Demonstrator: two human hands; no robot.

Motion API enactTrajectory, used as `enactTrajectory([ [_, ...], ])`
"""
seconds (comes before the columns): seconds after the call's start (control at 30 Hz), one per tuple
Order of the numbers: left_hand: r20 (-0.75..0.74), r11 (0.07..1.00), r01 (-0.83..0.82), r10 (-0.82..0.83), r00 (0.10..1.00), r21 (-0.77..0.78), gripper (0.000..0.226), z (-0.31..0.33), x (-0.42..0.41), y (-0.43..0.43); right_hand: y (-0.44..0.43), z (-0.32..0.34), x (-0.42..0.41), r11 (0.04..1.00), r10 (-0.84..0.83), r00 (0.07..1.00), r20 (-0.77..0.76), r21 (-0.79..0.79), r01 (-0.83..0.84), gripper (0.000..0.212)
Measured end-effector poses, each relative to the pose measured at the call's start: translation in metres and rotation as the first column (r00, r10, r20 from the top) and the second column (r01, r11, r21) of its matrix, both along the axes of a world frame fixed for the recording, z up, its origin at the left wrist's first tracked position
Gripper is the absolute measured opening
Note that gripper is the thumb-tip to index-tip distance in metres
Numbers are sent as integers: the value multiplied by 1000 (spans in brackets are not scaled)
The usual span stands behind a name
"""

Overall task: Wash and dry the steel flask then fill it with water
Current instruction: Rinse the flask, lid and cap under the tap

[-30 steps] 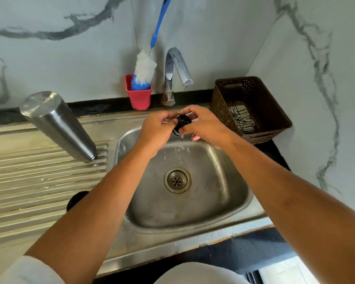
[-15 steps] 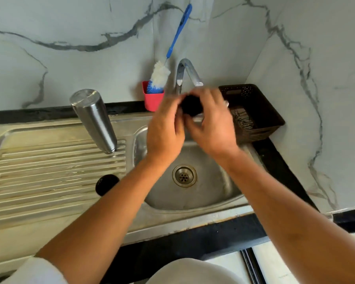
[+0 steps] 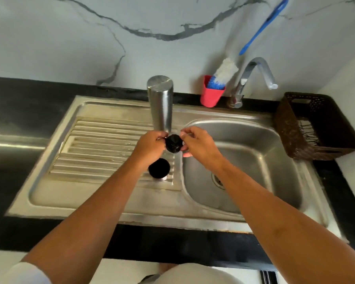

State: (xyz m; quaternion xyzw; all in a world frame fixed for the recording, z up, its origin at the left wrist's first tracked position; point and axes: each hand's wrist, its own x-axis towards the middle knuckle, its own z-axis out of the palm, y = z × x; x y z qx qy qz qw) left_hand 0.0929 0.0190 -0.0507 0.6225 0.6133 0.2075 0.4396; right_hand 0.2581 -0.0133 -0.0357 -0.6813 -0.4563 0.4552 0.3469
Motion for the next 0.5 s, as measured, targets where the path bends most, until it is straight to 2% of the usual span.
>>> enactTrajectory([
  [0.03, 10, 999, -31, 31, 999, -38, 42, -5, -9, 3, 5, -2, -10, 1000, 10, 999, -46, -17, -11, 11],
  [0.13, 48, 988, -100, 106, 993, -117, 46, -16, -25, 2, 12, -10, -28, 997, 48, 994, -96, -62, -54, 15],
  [0.33, 129, 965, -183, 209, 970, -187, 47, -30, -39, -4, 11, -16, -30, 988, 54, 976, -211, -130, -83, 14],
  [0.4, 103, 967, -193, 212, 972, -169, 40, -28, -44, -11, 8, -19, -24, 987, 59, 984, -167, -139, -83, 12],
  [0.5, 51, 962, -162, 177, 983, -218, 22, -27, -48, -24, 1, -26, -13, 956, 156, 985, -69, -240, -168, 33],
])
